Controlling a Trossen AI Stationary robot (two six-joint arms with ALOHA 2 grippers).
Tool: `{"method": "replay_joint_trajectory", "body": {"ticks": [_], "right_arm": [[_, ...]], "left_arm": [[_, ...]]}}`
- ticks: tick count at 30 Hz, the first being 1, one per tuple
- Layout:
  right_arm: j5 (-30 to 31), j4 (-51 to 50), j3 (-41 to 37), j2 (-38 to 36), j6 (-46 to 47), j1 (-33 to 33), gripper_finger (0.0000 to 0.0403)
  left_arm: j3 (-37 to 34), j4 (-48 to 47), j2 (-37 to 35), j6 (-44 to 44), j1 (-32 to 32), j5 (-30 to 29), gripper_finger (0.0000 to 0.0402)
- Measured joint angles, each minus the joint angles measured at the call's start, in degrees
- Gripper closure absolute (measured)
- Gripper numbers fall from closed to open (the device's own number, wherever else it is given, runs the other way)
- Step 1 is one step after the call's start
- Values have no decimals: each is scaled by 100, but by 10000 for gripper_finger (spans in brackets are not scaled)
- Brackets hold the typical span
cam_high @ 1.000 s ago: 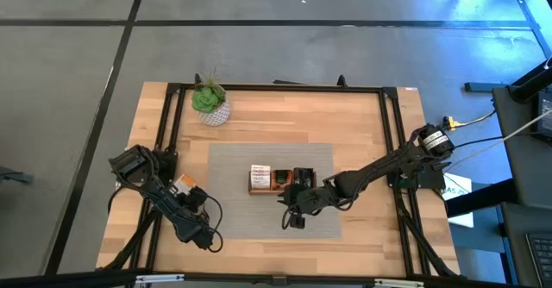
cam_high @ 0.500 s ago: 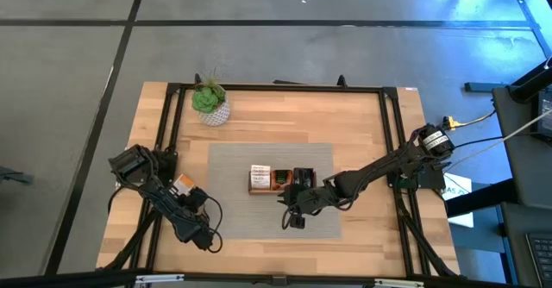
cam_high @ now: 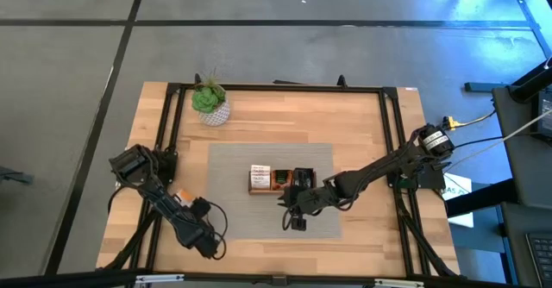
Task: Pick & Place Tea
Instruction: Put the white tea bag into the left section of the wooden organizer
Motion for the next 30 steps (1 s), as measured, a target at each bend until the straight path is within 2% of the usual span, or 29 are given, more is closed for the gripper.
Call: {"method": "replay_joint_trajectory", "body": {"ticks": [8,17,22,26,30], "right_arm": [[7,7,0,0,-33,0,326],[13,162,0,0,-210,0,326],[13,306,0,0,-328,0,326],[13,303,-2,0,-337,0,326],[13,299,-2,0,-339,0,326]], "left_arm": [[535,565,-13,395,32,4,399],[567,956,-42,704,-89,73,399],[905,453,20,889,-113,-19,399],[1312,-59,-17,1041,-141,-489,400],[1615,-121,-37,1067,-138,-830,400]]}}
